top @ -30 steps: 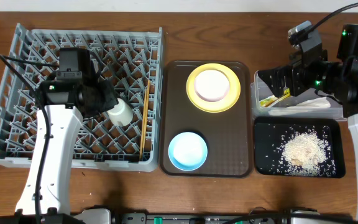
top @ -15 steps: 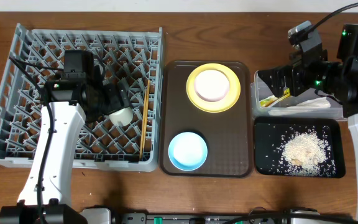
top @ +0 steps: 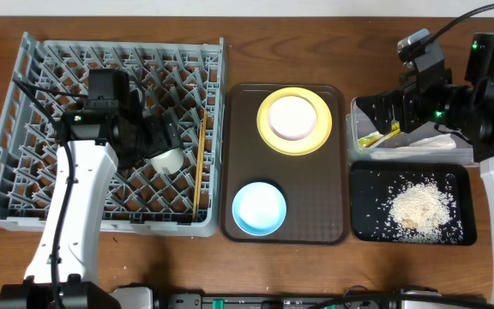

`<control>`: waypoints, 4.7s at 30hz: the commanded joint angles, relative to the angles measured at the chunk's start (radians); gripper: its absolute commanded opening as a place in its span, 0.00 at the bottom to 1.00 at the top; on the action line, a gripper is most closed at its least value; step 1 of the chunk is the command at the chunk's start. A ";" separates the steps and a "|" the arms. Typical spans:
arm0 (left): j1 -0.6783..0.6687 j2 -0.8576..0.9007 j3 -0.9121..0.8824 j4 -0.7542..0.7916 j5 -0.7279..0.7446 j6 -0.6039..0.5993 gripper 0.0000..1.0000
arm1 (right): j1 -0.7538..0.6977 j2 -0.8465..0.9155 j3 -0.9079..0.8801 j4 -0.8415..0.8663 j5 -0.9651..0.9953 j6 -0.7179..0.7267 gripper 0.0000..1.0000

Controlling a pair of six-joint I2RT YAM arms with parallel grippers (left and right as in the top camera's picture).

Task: Sort waste into correct bins and load items into the dishwasher
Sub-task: 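Set the white cup upright in the rack and release with the left gripper, then reach the right gripper to the light-blue bowl and grasp its rim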

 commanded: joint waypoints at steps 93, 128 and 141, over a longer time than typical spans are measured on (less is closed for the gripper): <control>-0.003 0.002 -0.007 0.001 0.004 0.006 0.94 | -0.011 -0.001 -0.002 -0.001 0.002 0.013 0.99; -0.368 -0.023 -0.006 -0.043 -0.023 -0.068 0.52 | 0.070 0.009 -0.004 -0.082 -0.168 0.088 0.86; -0.222 -0.373 0.033 -0.062 -0.257 -0.093 0.77 | 0.717 0.042 -0.256 0.024 0.323 0.302 0.65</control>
